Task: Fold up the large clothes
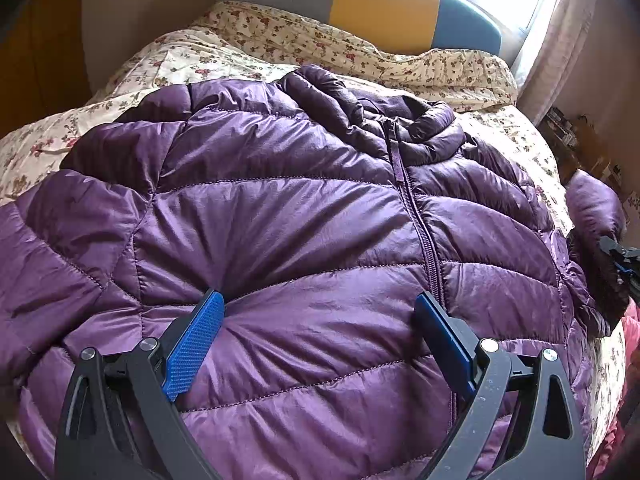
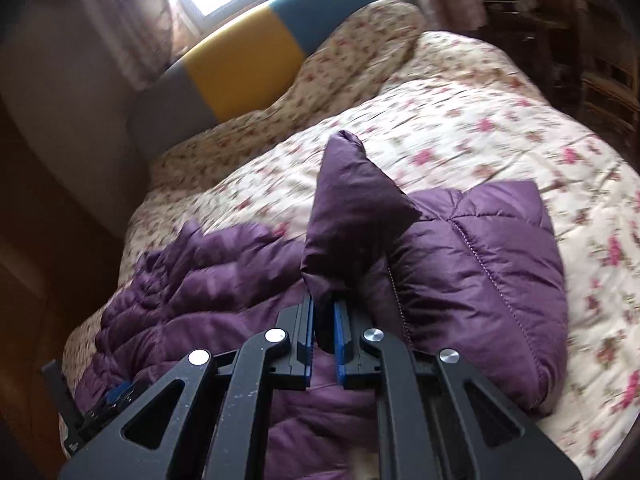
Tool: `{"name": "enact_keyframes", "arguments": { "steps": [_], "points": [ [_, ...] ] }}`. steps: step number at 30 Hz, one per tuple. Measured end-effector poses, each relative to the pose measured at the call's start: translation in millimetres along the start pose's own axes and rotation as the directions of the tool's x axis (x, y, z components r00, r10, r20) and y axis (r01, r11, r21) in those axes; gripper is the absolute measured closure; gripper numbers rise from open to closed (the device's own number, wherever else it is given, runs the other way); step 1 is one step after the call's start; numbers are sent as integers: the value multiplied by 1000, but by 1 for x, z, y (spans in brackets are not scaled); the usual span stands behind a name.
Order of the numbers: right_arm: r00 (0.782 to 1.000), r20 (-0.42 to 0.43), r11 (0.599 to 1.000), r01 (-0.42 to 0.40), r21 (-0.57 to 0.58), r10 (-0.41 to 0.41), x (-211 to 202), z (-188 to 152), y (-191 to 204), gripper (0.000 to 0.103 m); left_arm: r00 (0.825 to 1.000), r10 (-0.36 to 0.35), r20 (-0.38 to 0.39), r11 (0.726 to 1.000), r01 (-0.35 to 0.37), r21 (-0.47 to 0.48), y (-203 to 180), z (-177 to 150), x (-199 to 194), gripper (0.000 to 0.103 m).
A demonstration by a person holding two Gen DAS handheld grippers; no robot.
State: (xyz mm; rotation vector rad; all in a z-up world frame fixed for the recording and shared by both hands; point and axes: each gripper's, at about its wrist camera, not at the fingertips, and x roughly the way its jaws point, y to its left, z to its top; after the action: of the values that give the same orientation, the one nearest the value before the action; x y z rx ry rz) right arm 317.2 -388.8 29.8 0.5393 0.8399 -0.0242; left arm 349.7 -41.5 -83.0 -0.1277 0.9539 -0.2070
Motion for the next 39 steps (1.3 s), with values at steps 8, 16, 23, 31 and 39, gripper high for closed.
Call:
{"name": "enact_keyframes", "arguments": {
  "steps": [8, 16, 23, 31, 39],
  "points": [
    [993, -99, 994, -79, -78, 71, 36, -30, 62, 96, 1000, -13, 6, 1000, 13, -8, 3, 0, -7, 8],
    [968, -200, 971, -186, -150, 155, 63, -61, 121, 95, 999, -37, 9, 999, 37, -28, 10, -1, -15, 10],
    [941, -273, 949, -258, -183, 203, 74, -87, 153, 69, 998, -55, 11, 997, 55, -49, 17, -2, -26, 10],
    [937, -270, 938, -279, -204, 221, 62, -98, 158, 53, 993, -114, 10, 990, 114, -82, 24, -2, -44, 13],
    [966, -188, 954, -217, -205, 179, 27, -92, 129, 45, 988, -151, 21, 988, 151, -42, 6, 1, -57, 13]
  ]
}}
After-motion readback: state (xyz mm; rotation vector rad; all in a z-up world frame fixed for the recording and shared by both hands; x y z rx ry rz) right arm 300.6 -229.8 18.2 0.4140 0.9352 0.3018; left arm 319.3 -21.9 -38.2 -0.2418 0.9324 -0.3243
